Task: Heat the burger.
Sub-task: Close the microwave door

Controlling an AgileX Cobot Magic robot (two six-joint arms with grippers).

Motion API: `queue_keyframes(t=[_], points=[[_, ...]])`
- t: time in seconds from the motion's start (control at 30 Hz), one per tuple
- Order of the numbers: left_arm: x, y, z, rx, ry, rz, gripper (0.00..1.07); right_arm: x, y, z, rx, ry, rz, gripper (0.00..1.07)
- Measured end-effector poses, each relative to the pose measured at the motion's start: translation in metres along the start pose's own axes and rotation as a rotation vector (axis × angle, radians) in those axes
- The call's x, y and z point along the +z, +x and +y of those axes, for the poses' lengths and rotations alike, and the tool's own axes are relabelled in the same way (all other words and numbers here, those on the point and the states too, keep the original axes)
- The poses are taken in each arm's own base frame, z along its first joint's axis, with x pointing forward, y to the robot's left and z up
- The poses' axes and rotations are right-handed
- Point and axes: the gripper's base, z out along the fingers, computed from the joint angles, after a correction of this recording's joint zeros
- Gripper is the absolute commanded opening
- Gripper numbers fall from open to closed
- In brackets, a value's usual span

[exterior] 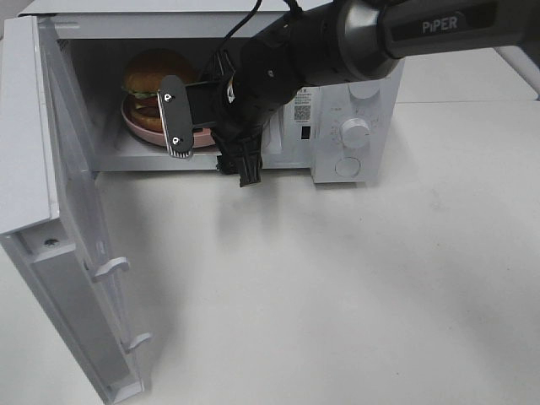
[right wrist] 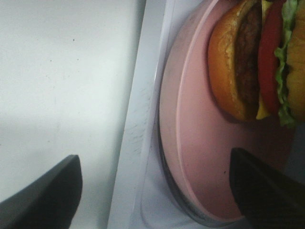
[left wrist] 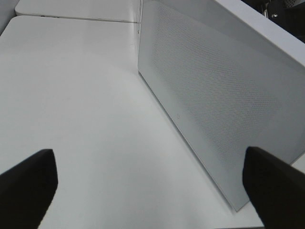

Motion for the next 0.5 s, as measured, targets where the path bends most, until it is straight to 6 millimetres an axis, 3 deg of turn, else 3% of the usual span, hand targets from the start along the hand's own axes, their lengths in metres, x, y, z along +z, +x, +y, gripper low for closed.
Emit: queue_keyframes(t=[0.5], points=[[0.000,0.000,0.000,0.000,0.000,0.000,0.98,-0.042,0.008,0.016,0.089,0.012,-0.017,0.80]])
